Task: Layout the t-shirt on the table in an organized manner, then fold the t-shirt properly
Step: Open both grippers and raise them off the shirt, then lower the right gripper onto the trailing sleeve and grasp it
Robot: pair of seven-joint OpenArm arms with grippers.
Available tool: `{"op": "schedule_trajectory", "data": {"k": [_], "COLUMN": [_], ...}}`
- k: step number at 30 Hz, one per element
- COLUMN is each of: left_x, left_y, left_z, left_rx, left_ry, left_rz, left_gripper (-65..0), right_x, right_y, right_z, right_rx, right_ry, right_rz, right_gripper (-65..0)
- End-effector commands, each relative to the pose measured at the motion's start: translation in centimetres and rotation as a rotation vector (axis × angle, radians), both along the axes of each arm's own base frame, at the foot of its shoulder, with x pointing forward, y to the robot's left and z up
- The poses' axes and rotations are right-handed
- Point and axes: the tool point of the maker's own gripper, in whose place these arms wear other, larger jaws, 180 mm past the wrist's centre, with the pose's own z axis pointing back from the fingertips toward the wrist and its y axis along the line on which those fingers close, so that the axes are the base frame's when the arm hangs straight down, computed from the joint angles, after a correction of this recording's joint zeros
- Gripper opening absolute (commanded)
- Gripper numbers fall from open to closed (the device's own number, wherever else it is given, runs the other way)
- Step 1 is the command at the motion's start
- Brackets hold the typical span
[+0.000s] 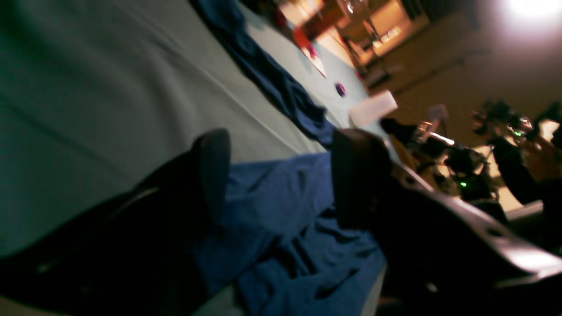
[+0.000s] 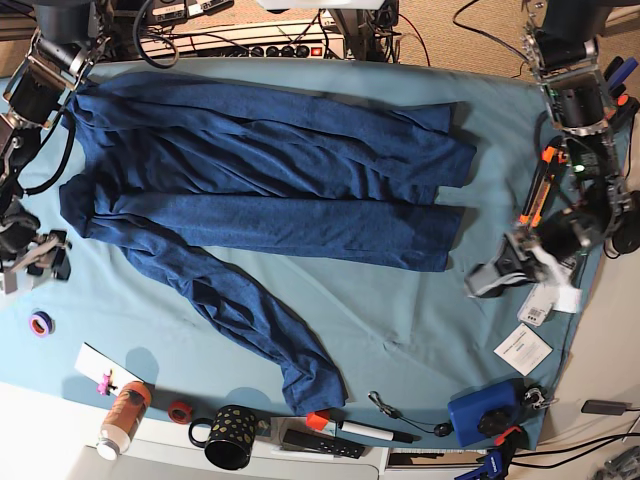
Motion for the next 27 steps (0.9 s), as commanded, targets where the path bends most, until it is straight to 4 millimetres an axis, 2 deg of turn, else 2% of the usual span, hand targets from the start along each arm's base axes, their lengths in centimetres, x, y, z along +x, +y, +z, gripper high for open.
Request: {"op": "schedule_trajectory", "data": {"k": [1, 4, 6, 10, 14, 19, 21, 23, 27], "left_x": [0.9, 1.0, 1.0, 0.8, 0.7, 0.6, 0.6, 0.5, 0.5], "left_y": [1.8, 4.4, 5.9, 7.7, 8.7, 9.8, 10.1, 10.3, 10.4], "left_z": [2.6, 3.4, 4.0, 4.7, 5.0, 5.5, 5.6, 5.7, 5.7], "left_rx": [-0.003, 0.012, 0.021, 0.049, 0.080, 0.113, 0.123, 0.130, 0.131], "left_ry": [-0.079, -0.098, -0.110, -0.121, -0.123, -0.125, -0.125, -0.126, -0.126], "left_rz": [0.039, 0.100, 0.133, 0.162, 0.168, 0.175, 0.177, 0.178, 0.179], "left_gripper": [-27.7, -27.7, -27.7, -27.7, -27.7, -27.7, -27.7, -27.7, -27.7], "right_x": [1.2, 2.1, 3.0, 5.0, 6.3, 7.2, 7.4, 7.6, 7.9], "right_y": [-0.8, -0.1, 1.6, 7.2, 13.1, 17.2, 17.8, 17.6, 14.9], "right_z": [3.4, 4.0, 3.6, 1.0, -2.0, -5.0, -5.7, -5.8, -5.2], "right_rx": [-0.029, -0.010, 0.023, 0.067, -0.012, -0.154, -0.214, -0.257, -0.313], "right_ry": [-0.098, -0.129, -0.143, -0.108, -0.046, 0.035, 0.057, 0.058, 0.047], "right_rz": [-0.002, 0.004, 0.023, 0.124, 0.257, 0.306, 0.304, 0.275, 0.150], "right_gripper": [-28.8, -28.8, -28.8, -28.8, -28.8, -28.8, -28.8, -28.8, -28.9]}}
